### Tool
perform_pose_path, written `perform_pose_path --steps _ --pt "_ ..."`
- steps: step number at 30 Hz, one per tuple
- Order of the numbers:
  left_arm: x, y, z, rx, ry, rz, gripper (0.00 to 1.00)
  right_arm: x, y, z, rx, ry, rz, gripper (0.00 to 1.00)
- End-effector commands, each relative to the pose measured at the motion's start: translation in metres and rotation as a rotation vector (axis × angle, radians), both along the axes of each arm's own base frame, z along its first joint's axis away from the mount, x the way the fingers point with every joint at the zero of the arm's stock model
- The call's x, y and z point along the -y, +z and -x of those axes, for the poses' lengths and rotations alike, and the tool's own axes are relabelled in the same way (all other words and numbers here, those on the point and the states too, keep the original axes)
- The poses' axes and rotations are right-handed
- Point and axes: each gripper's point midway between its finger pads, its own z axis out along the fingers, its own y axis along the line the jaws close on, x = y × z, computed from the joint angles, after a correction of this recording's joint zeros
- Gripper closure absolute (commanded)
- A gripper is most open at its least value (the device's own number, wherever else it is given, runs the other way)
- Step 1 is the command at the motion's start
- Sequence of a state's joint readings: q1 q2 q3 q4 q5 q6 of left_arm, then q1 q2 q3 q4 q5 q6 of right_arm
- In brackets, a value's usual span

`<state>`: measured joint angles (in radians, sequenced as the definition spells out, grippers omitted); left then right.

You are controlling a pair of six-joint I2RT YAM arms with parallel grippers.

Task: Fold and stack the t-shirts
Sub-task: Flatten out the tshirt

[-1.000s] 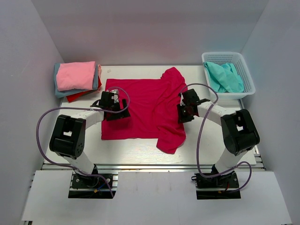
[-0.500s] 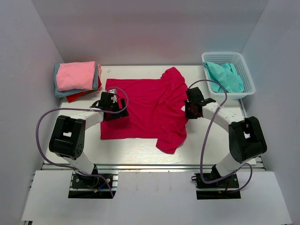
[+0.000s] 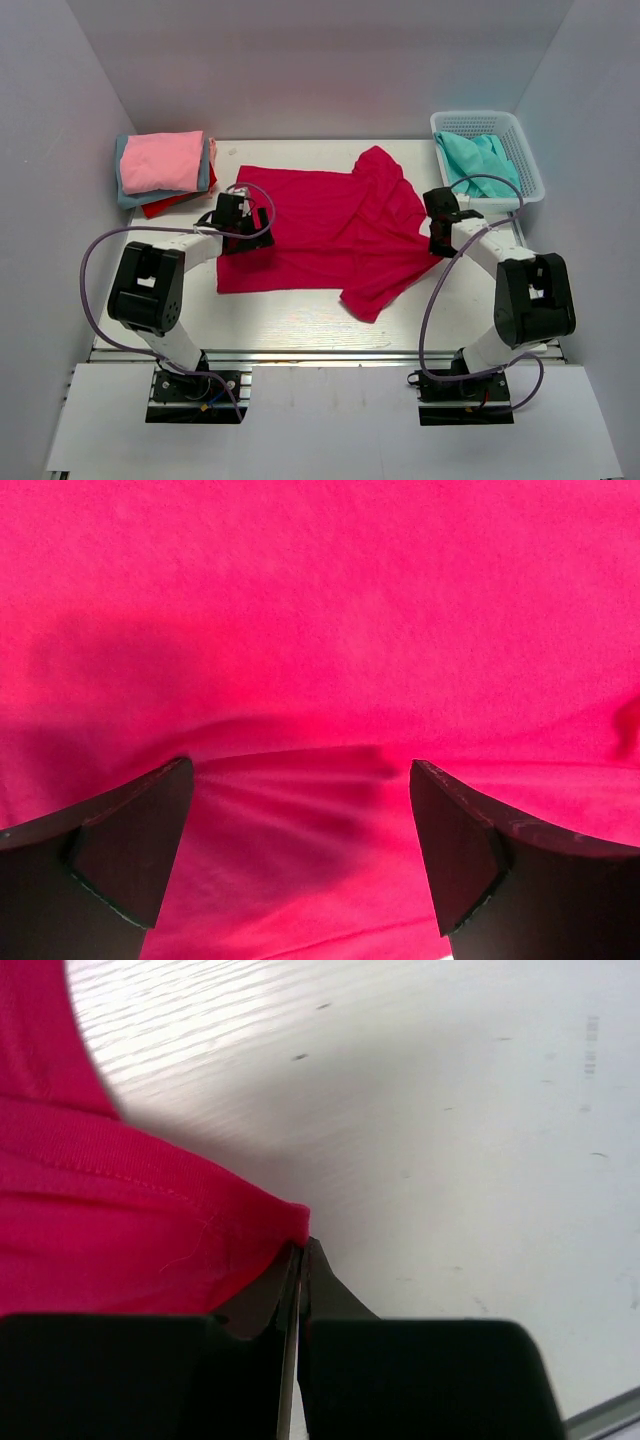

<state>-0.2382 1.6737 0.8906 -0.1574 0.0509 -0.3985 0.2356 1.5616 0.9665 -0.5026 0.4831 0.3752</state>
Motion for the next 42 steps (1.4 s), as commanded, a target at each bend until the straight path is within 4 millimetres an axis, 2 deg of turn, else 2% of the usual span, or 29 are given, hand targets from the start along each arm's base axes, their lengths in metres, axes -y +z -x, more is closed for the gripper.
perform_pose_path --steps 1,3,4,6,7,8,9,12,13,14,15,16,18,20,21,23,24,26,31,35,36,39,40,41,42 --pt "-0.004 -0.028 0.023 -0.112 -0.048 -0.031 0.0 0.043 0.008 0.0 0.007 -0.127 0.163 1.0" --pt "0.001 -0.022 0.016 -0.086 -0.061 -0.007 0.0 0.052 0.009 -0.006 0.01 -0.156 0.189 1.0" --pt "0.004 -0.022 0.018 -0.087 -0.086 0.004 0.0 0.052 0.013 -0.013 0.024 -0.159 0.186 0.9" --pt "0.011 -0.02 0.017 -0.079 -0.106 0.02 0.0 0.045 0.01 -0.021 0.015 -0.136 0.158 0.66" --pt "0.013 -0.016 0.014 -0.067 -0.119 0.025 0.0 0.044 0.01 -0.021 0.0 -0.123 0.146 0.36" --pt "0.014 -0.016 0.014 -0.067 -0.119 0.025 0.0 0.039 0.018 -0.027 0.022 -0.115 0.127 0.32" --pt "0.02 -0.011 0.01 -0.052 -0.138 0.052 0.0 0.032 0.019 -0.026 0.014 -0.084 0.106 0.3" --pt "0.031 0.004 0.004 0.004 -0.183 0.101 0.0 0.014 0.043 -0.017 0.076 -0.021 0.006 0.3" --pt "0.033 0.005 0.005 0.002 -0.191 0.112 0.0 -0.006 0.038 -0.012 0.066 0.06 -0.082 0.28" --pt "0.036 0.011 0.002 0.023 -0.201 0.124 0.0 -0.017 0.041 -0.009 0.079 0.115 -0.125 0.26" --pt "0.041 0.018 0.002 0.043 -0.228 0.145 0.0 -0.029 0.057 -0.004 0.147 0.198 -0.165 0.24" --pt "0.041 0.018 0.002 0.043 -0.229 0.145 0.0 -0.062 0.051 0.011 0.117 0.341 -0.322 0.24" --pt "0.043 0.03 -0.007 0.078 -0.231 0.15 0.0 -0.101 0.065 0.026 0.184 0.532 -0.458 0.17" --pt "0.043 0.04 -0.008 0.104 -0.233 0.153 0.0 -0.155 0.083 0.055 0.176 0.757 -0.696 0.17" --pt "0.044 0.044 -0.011 0.113 -0.233 0.154 0.0 -0.171 0.081 0.067 0.157 0.816 -0.751 0.19" --pt "0.044 0.049 -0.013 0.133 -0.234 0.157 0.0 -0.184 0.069 0.083 0.089 0.863 -0.763 0.2" --pt "0.044 0.045 -0.01 0.122 -0.234 0.155 0.0 -0.188 0.059 0.092 0.05 0.88 -0.742 0.2" --pt "0.039 0.042 -0.009 0.111 -0.215 0.134 0.0 -0.189 0.033 0.11 -0.067 0.897 -0.702 0.23" --pt "0.038 0.036 -0.006 0.089 -0.214 0.131 0.0 -0.208 0.004 0.142 -0.225 0.952 -0.658 0.33" --pt "0.035 0.025 0.0 0.06 -0.205 0.119 0.0 -0.199 -0.029 0.138 -0.25 0.872 -0.552 0.37" --pt "0.035 0.021 0.001 0.05 -0.205 0.118 0.0 -0.196 -0.033 0.13 -0.228 0.816 -0.524 0.39" --pt "0.034 0.013 0.004 0.03 -0.204 0.115 0.0 -0.196 -0.047 0.124 -0.228 0.73 -0.502 0.41" --pt "0.034 0.013 0.004 0.03 -0.204 0.115 0.0 -0.192 -0.05 0.12 -0.221 0.707 -0.476 0.44" --pt "0.033 0.01 0.007 0.021 -0.203 0.114 0.0 -0.19 -0.055 0.122 -0.239 0.674 -0.469 0.59" --pt "0.031 0.01 0.006 0.023 -0.195 0.103 0.0 -0.187 -0.057 0.121 -0.244 0.65 -0.46 0.7"
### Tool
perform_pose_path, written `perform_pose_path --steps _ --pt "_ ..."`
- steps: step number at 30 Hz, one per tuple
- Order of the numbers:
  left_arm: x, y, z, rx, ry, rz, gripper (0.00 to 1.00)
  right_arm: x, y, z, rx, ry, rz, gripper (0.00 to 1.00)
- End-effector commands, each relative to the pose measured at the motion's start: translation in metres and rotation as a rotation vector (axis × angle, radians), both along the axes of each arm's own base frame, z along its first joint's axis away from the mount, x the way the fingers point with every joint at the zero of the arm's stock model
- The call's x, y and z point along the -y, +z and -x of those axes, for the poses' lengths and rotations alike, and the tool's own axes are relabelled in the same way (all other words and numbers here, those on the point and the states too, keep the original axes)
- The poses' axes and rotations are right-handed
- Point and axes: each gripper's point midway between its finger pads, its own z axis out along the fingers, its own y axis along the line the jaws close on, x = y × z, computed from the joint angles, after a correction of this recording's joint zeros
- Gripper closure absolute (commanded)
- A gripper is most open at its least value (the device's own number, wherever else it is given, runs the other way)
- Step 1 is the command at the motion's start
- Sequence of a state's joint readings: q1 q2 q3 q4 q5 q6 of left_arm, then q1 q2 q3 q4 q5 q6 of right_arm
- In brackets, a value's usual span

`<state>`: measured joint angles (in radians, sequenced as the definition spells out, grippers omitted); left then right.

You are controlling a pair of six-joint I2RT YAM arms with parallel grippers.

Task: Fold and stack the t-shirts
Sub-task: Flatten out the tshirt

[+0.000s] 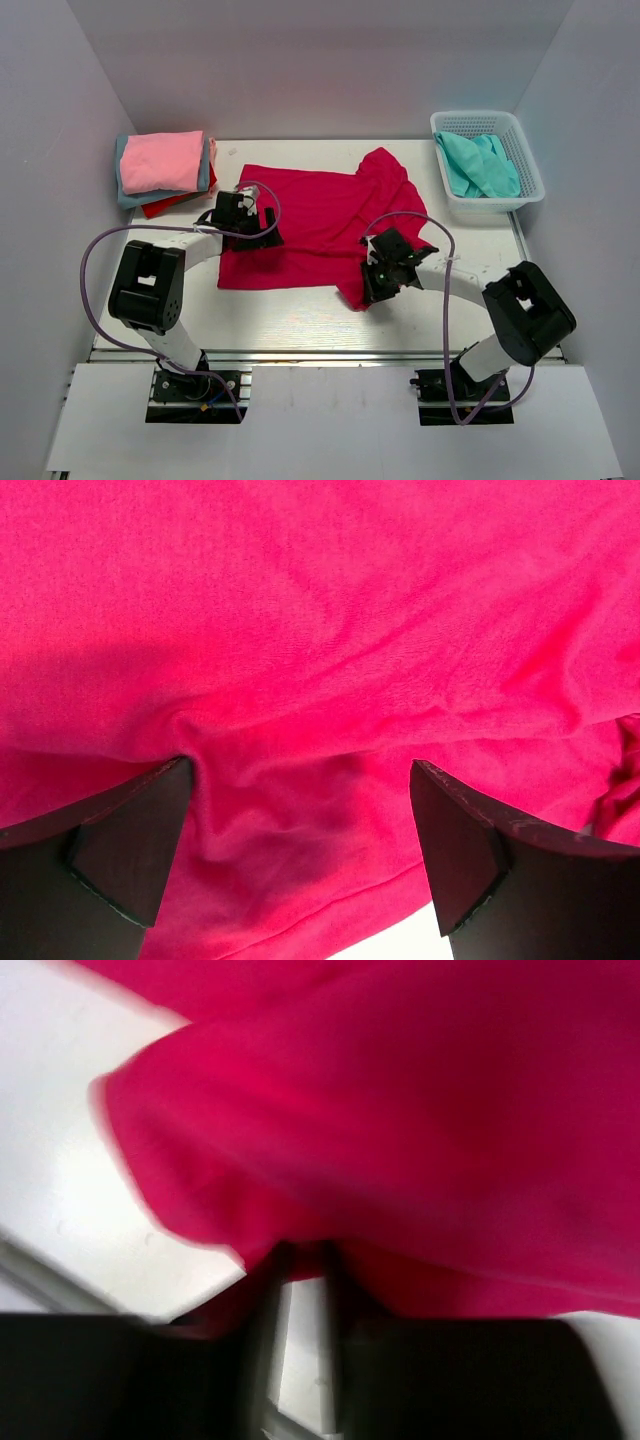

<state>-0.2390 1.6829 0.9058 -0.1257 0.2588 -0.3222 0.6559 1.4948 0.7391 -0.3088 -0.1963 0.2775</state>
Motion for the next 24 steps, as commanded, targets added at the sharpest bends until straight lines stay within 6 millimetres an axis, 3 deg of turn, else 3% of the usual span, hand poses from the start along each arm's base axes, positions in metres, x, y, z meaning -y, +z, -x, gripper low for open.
perform_pose_path --steps 1,2,5,6,8,10,12,14,20,21,22,24 --pt "-0.002 -0.002 0.003 0.003 -0.003 -0.017 0.0 0.016 -0.02 -0.007 -0.007 -0.152 0.114 0.84" --pt "-0.005 -0.006 0.006 -0.005 0.006 -0.029 0.0 0.025 -0.02 -0.004 -0.021 -0.179 0.154 1.0" --pt "-0.007 -0.006 0.005 -0.003 0.012 -0.036 0.0 0.04 0.0 0.001 -0.019 -0.251 0.189 1.0" --pt "-0.006 -0.006 0.005 -0.007 0.019 -0.031 0.0 0.036 0.024 -0.007 0.041 -0.266 0.137 1.0" --pt "-0.008 -0.007 0.005 -0.005 0.026 -0.039 0.0 0.051 0.042 -0.007 0.069 -0.331 0.178 1.0" --pt "-0.013 -0.009 0.005 -0.011 0.043 -0.061 0.0 0.062 0.073 -0.013 0.141 -0.431 0.157 1.0" --pt "-0.015 -0.01 0.006 -0.018 0.048 -0.071 0.0 0.075 0.09 -0.005 0.138 -0.497 0.17 1.0" --pt "-0.017 -0.012 0.008 -0.03 0.064 -0.079 0.0 0.086 0.101 -0.004 0.147 -0.584 0.174 1.0" --pt "-0.027 -0.014 0.006 -0.036 0.094 -0.096 0.0 0.12 0.112 0.034 0.025 -0.797 0.266 1.0" --pt "-0.027 -0.014 0.006 -0.036 0.094 -0.096 0.0 0.128 0.115 0.036 0.036 -0.84 0.289 1.0" --pt "-0.028 -0.017 0.009 -0.048 0.101 -0.094 0.0 0.141 0.123 0.051 0.011 -0.889 0.326 1.0" --pt "-0.031 -0.018 0.008 -0.044 0.115 -0.111 0.0 0.155 0.133 0.055 0.046 -0.975 0.322 1.0"
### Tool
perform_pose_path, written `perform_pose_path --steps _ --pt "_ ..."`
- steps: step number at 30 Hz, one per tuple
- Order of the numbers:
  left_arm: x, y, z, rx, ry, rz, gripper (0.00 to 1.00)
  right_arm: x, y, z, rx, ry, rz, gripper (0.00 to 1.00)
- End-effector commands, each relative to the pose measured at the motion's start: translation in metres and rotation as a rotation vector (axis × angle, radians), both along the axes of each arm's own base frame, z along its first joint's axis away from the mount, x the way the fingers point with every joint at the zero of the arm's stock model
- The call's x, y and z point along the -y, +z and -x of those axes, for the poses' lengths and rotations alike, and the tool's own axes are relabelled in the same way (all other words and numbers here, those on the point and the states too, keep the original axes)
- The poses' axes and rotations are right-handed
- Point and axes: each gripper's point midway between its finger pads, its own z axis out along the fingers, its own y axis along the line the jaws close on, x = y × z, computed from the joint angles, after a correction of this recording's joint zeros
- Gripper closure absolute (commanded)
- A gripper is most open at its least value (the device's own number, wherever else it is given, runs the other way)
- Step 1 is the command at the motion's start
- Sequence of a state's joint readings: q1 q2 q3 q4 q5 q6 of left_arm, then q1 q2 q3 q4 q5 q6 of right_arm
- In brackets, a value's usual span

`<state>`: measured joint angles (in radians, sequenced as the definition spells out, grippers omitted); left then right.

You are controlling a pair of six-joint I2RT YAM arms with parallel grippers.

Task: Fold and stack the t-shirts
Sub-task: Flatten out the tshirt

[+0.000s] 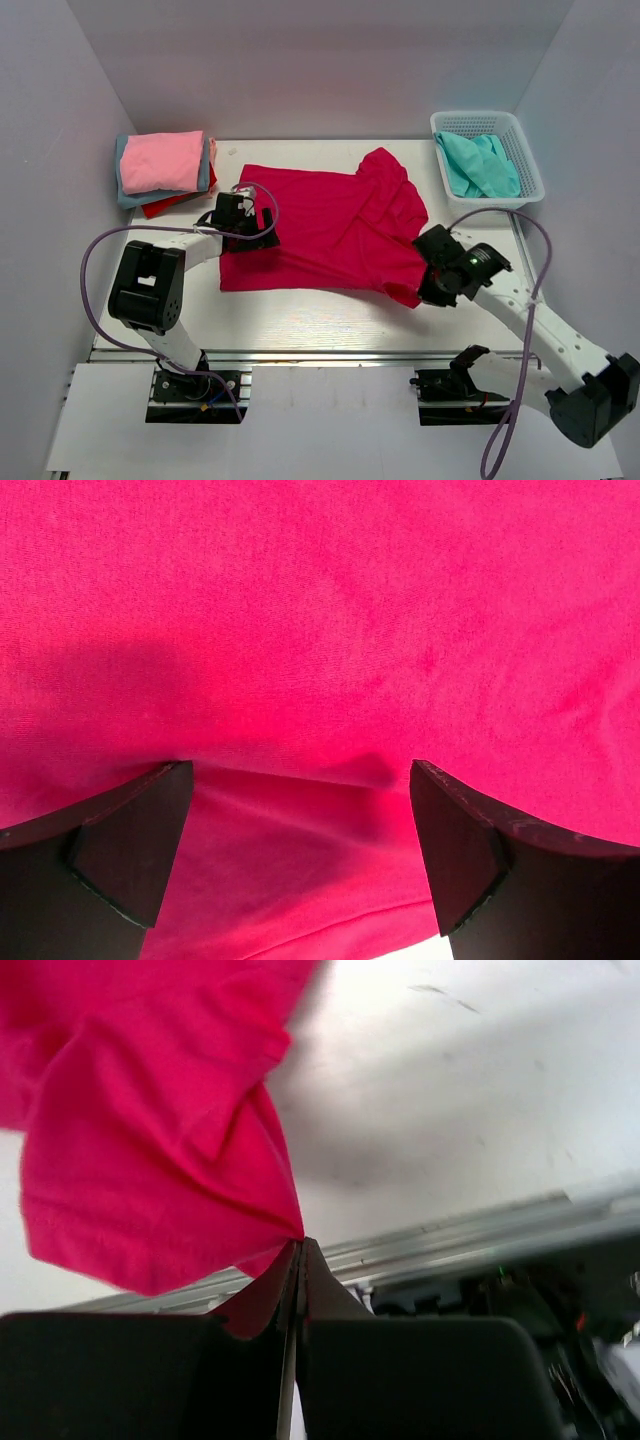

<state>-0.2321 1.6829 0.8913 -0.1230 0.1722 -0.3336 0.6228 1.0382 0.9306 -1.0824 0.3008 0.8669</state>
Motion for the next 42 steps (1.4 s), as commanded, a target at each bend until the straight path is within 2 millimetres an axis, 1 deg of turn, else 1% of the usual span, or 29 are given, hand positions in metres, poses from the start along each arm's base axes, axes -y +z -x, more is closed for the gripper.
perform_pose_path --steps 1,3,4,6,7,8,11,13,14,16,17,18,19,22,23,24,25,26,28,29,30,32,34,35,36,37,38,40,42 --pt "-0.015 -0.011 0.014 -0.056 0.045 -0.052 0.0 0.036 0.027 0.021 0.031 -0.238 0.038 1.0" --pt "-0.017 -0.011 0.013 -0.054 0.052 -0.06 0.0 0.041 0.03 0.022 0.069 -0.256 0.025 1.0" --pt "-0.017 -0.008 0.012 -0.045 0.052 -0.058 0.0 0.04 0.028 0.023 0.065 -0.251 0.021 0.94" --pt "-0.017 -0.008 0.012 -0.045 0.052 -0.058 0.0 0.029 0.015 0.018 0.052 -0.165 0.009 0.67" --pt "-0.017 -0.008 0.012 -0.045 0.052 -0.058 0.0 0.013 0.013 0.015 0.042 -0.091 -0.047 0.42" --pt "-0.017 -0.008 0.012 -0.045 0.052 -0.058 0.0 0.007 0.01 0.008 0.052 -0.029 -0.046 0.34" --pt "-0.015 -0.006 0.012 -0.048 0.046 -0.051 0.0 0.005 0.006 -0.007 0.046 0.043 0.025 0.23" --pt "-0.015 -0.002 0.011 -0.036 0.039 -0.054 0.0 0.01 0.01 -0.028 0.08 0.03 0.107 0.23" --pt "-0.011 0.001 0.011 -0.025 0.029 -0.051 0.0 0.011 0.017 -0.048 0.161 -0.002 0.132 0.2" --pt "-0.011 0.007 0.01 -0.013 0.021 -0.055 0.0 0.006 0.018 -0.067 0.202 -0.003 0.153 0.18" --pt "-0.011 0.011 0.009 -0.004 0.021 -0.053 0.0 -0.005 0.023 -0.089 0.283 -0.013 0.113 0.18" --pt "-0.011 0.014 0.007 0.002 0.013 -0.059 0.0 -0.008 0.014 -0.096 0.273 -0.01 0.126 0.18" --pt "-0.012 0.016 0.011 -0.008 0.012 -0.061 0.0 -0.012 0.012 -0.102 0.284 -0.001 0.122 0.2" --pt "-0.019 0.039 0.006 0.024 0.041 -0.087 0.0 -0.023 0.012 -0.132 0.327 0.026 0.132 0.21" --pt "-0.027 0.044 0.008 0.018 0.083 -0.117 0.0 -0.018 0.015 -0.14 0.344 0.01 0.163 0.23" --pt "-0.033 0.048 0.01 0.019 0.118 -0.133 0.0 -0.016 0.009 -0.145 0.326 0.002 0.185 0.26" --pt "-0.042 0.06 0.011 0.032 0.186 -0.121 0.0 -0.021 0.015 -0.156 0.338 0.004 0.175 0.26" --pt "-0.058 0.061 0.018 0.017 0.26 -0.176 0.0 -0.024 0.012 -0.16 0.332 0.011 0.172 0.26" --pt "-0.07 0.066 0.029 0.006 0.329 -0.199 0.0 -0.045 0.007 -0.165 0.311 0.089 0.069 0.26" --pt "-0.073 0.059 0.044 -0.042 0.368 -0.197 0.0 -0.05 0.002 -0.163 0.295 0.149 0.049 0.26" --pt "-0.076 0.056 0.053 -0.064 0.394 -0.2 0.0 -0.07 -0.009 -0.147 0.234 0.275 -0.039 0.26" --pt "-0.09 0.052 0.084 -0.133 0.508 -0.218 0.0 -0.072 -0.021 -0.132 0.187 0.387 -0.044 0.28" --pt "-0.099 0.052 0.101 -0.151 0.577 -0.227 0.0 -0.071 -0.026 -0.111 0.117 0.433 -0.066 0.28" --pt "-0.104 0.046 0.113 -0.169 0.622 -0.23 0.0 -0.072 -0.035 -0.097 0.074 0.451 -0.093 0.28" --pt "-0.105 0.05 0.12 -0.154 0.639 -0.21 0.0 -0.076 -0.036 -0.089 0.059 0.457 -0.132 0.28" --pt "-0.112 0.04 0.133 -0.184 0.668 -0.227 0.0 -0.083 -0.038 -0.079 0.032 0.479 -0.19 0.28" --pt "-0.115 0.037 0.137 -0.182 0.684 -0.231 0.0 -0.077 -0.053 -0.063 -0.025 0.487 -0.187 0.28" --pt "-0.121 0.026 0.151 -0.214 0.723 -0.24 0.0 -0.067 -0.061 -0.052 -0.071 0.468 -0.177 0.28" --pt "-0.118 0.015 0.154 -0.221 0.713 -0.222 0.07 -0.062 -0.067 -0.039 -0.101 0.472 -0.158 0.28"
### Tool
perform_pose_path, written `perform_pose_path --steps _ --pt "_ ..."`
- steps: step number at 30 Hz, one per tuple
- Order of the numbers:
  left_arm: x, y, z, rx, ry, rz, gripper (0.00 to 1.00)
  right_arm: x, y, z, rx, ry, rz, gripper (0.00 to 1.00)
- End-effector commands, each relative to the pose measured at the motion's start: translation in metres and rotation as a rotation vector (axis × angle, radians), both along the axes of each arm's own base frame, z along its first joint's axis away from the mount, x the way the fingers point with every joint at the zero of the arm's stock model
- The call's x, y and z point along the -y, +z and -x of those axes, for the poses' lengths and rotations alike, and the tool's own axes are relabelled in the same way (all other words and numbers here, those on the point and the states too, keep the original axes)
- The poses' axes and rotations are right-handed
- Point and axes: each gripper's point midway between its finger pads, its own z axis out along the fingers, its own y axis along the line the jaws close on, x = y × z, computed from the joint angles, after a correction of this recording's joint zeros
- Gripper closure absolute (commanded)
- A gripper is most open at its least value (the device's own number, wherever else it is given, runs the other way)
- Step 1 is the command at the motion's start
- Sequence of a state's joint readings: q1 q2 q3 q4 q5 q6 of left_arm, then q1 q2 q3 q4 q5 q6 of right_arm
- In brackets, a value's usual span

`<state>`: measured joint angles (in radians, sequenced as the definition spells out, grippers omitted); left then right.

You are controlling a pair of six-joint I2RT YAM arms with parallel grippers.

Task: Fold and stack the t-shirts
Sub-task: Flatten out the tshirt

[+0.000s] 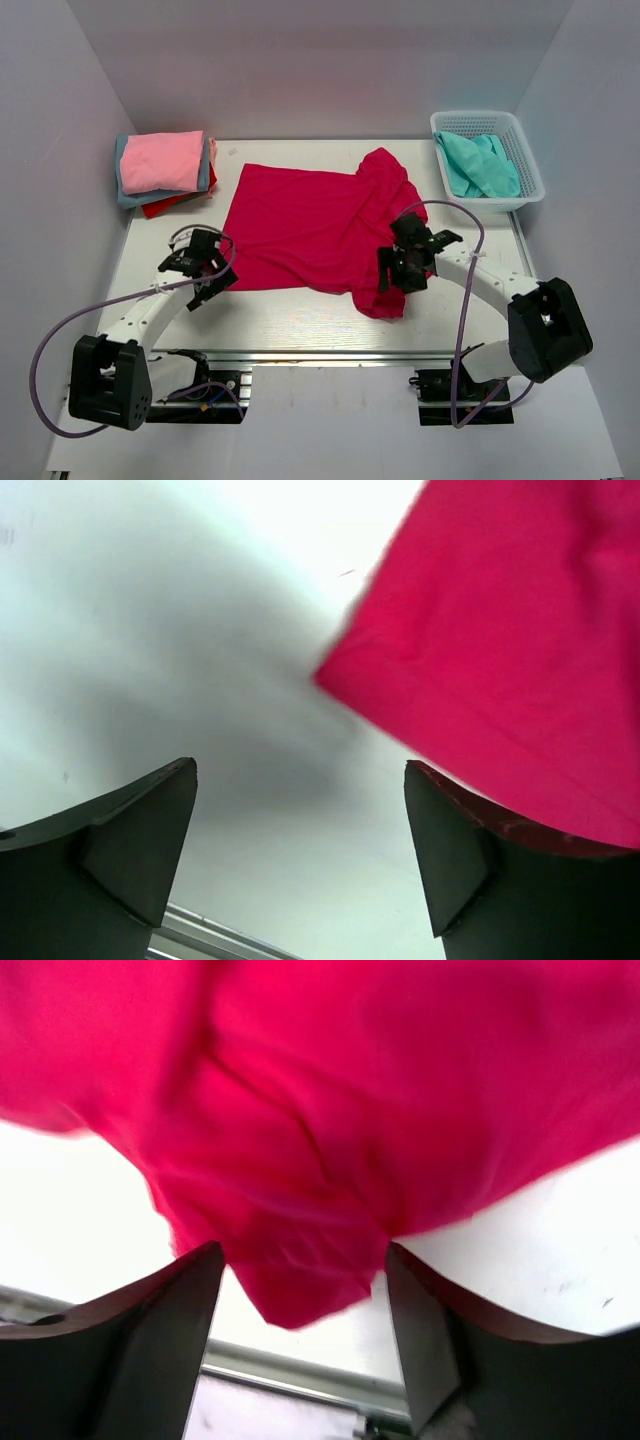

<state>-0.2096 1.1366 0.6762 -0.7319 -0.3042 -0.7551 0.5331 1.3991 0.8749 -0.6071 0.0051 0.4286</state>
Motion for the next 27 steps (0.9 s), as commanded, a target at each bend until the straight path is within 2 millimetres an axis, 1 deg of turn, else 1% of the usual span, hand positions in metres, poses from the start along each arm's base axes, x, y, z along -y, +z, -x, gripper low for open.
perform_pose_path --steps 1,2,3,4,5,6,7,8,9,10,11,12,13,15,16,17,18,20,21,22,23,24,25,26,27 --pt "-0.006 -0.014 0.012 -0.014 0.077 0.007 0.07 0.002 -0.002 0.025 -0.054 0.047 -0.018 0.3" --pt "-0.007 -0.018 0.012 -0.02 0.086 0.014 0.07 0.004 -0.003 0.027 -0.058 0.034 -0.014 0.32" --pt "-0.003 -0.026 0.014 -0.033 0.077 0.034 0.07 0.009 -0.007 0.029 -0.062 0.019 -0.001 0.32" --pt "0.0 -0.025 0.006 -0.008 0.073 0.049 0.07 0.01 -0.007 0.028 -0.052 0.002 0.006 0.32" --pt "-0.002 -0.031 0.007 -0.016 0.071 0.042 0.07 0.013 -0.007 0.027 -0.049 -0.013 0.012 0.34" --pt "0.0 -0.035 0.006 -0.031 0.066 0.052 0.07 0.021 -0.008 0.026 -0.032 -0.04 0.05 0.34" --pt "0.002 -0.039 0.003 -0.024 0.048 0.058 0.1 0.027 -0.007 0.023 -0.01 -0.066 0.077 0.34" --pt "0.003 -0.04 0.001 -0.023 0.048 0.058 0.11 0.036 -0.008 0.02 0.01 -0.117 0.116 0.34" --pt "0.009 -0.046 0.004 -0.039 0.033 0.09 0.15 0.041 -0.008 0.02 0.011 -0.139 0.131 0.35" --pt "0.013 -0.048 -0.001 -0.031 0.017 0.107 0.2 0.042 -0.006 0.019 0.023 -0.18 0.127 0.37" --pt "0.019 -0.049 -0.001 -0.033 -0.005 0.134 0.23 0.044 -0.006 0.02 0.023 -0.189 0.13 0.39" --pt "0.02 -0.054 0.001 -0.046 -0.009 0.142 0.26 0.046 -0.007 0.021 0.022 -0.203 0.134 0.39" --pt "0.021 -0.056 -0.001 -0.043 -0.019 0.139 0.3 0.049 -0.007 0.02 0.031 -0.229 0.139 0.39" --pt "0.022 -0.06 0.002 -0.055 -0.022 0.145 0.31 0.056 -0.011 0.019 0.029 -0.234 0.172 0.39" --pt "0.022 -0.06 0.0 -0.046 -0.034 0.141 0.38 0.054 -0.013 0.019 0.019 -0.227 0.169 0.39" --pt "0.022 -0.061 -0.001 -0.046 -0.034 0.141 0.4 0.053 -0.018 0.021 -0.002 -0.211 0.173 0.39" --pt "0.022 -0.063 0.0 -0.055 -0.033 0.14 0.44 0.051 -0.018 0.021 -0.004 -0.2 0.163 0.39" --pt "0.022 -0.062 -0.005 -0.039 -0.054 0.134 0.53 0.045 -0.023 0.021 -0.017 -0.165 0.14 0.39" --pt "0.024 -0.063 -0.007 -0.036 -0.059 0.145 0.56 0.042 -0.026 0.023 -0.028 -0.152 0.129 0.4" --pt "0.024 -0.065 -0.005 -0.047 -0.069 0.139 0.57 0.039 -0.028 0.018 -0.01 -0.143 0.112 0.4" --pt "0.026 -0.064 -0.007 -0.04 -0.085 0.145 0.64 0.034 -0.031 0.021 -0.023 -0.122 0.092 0.4" --pt "0.026 -0.065 -0.01 -0.034 -0.086 0.146 0.67 0.03 -0.031 0.02 -0.019 -0.113 0.072 0.42" --pt "0.028 -0.067 -0.008 -0.048 -0.103 0.15 0.75 0.023 -0.033 0.01 0.019 -0.107 0.036 0.47" --pt "0.03 -0.067 -0.01 -0.039 -0.109 0.163 0.98 0.021 -0.038 0.01 0.013 -0.112 0.029 0.55" --pt "0.03 -0.069 -0.008 -0.051 -0.117 0.158 1.0 0.012 -0.037 0.005 0.025 -0.12 -0.017 0.72"
